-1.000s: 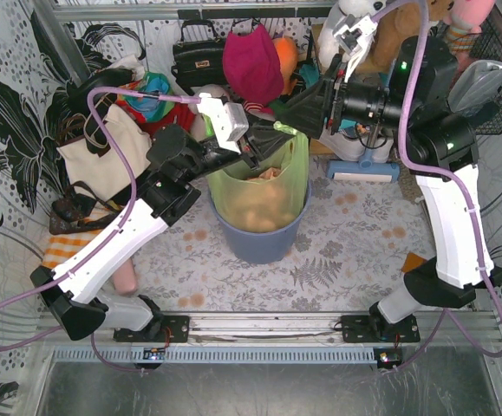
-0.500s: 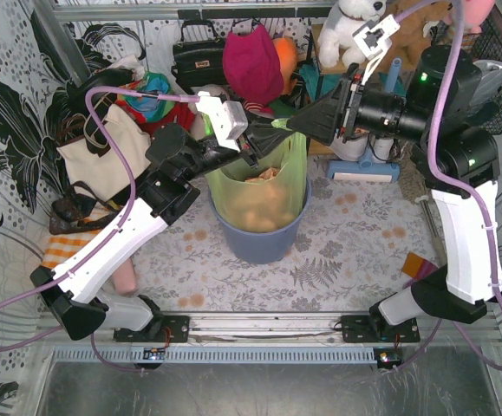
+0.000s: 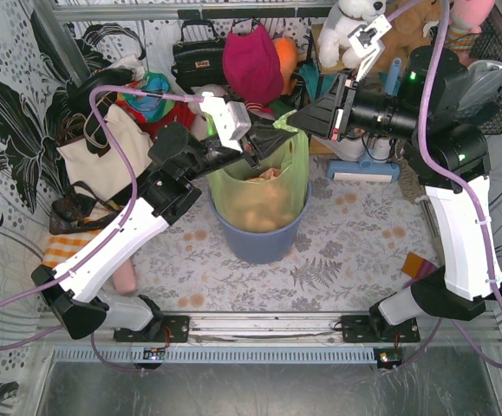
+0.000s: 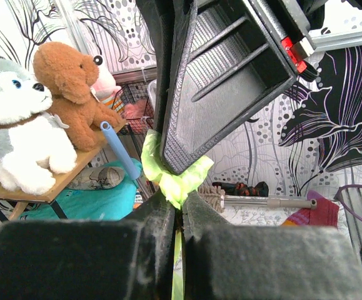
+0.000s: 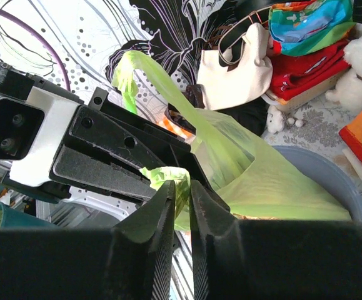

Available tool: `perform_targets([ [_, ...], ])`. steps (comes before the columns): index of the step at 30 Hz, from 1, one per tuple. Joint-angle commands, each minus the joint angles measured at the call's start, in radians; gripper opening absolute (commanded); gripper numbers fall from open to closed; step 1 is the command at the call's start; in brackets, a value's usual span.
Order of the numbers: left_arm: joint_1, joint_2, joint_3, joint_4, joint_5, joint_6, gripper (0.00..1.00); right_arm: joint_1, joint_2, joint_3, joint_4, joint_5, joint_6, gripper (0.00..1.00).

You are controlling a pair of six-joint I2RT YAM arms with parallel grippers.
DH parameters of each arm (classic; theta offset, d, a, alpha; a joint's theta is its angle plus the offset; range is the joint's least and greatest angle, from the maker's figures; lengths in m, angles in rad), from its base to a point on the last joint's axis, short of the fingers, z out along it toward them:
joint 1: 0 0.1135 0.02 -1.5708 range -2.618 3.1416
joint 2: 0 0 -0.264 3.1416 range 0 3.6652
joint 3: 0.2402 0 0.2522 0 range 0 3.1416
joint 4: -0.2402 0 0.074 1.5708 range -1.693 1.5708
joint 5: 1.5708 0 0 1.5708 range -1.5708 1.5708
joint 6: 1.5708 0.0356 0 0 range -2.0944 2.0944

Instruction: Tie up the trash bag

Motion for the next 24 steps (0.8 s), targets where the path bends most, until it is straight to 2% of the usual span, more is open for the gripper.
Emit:
perform_targets([
  [1,0.004,0.003,0.033,0.049,-0.011,0.008,0.11,0.002,0.002,0.028,0.016,0.000,0.017,0.16],
  [3,0.005,0.002,0.033,0.047,-0.016,0.010,0.11,0.002,-0.004,0.028,0.011,0.003,0.014,0.19],
  [5,0.004,0.003,0.033,0.047,-0.018,0.011,0.11,0.002,-0.009,0.028,0.006,0.007,0.011,0.17],
  [9,0.005,0.004,0.032,0.045,-0.015,0.009,0.12,0.002,-0.025,0.018,0.025,0.017,0.011,0.00],
  [14,0.004,0.009,0.032,0.039,-0.010,0.004,0.13,0.003,-0.037,0.012,0.103,0.047,-0.003,0.00],
  [19,0.005,-0.015,-0.020,0.053,0.012,-0.034,0.27,0.002,-0.036,0.017,0.200,0.091,-0.020,0.00],
  [24,0.004,-0.031,-0.066,0.055,0.037,-0.069,0.29,0.002,-0.032,0.000,0.284,0.114,-0.033,0.00],
])
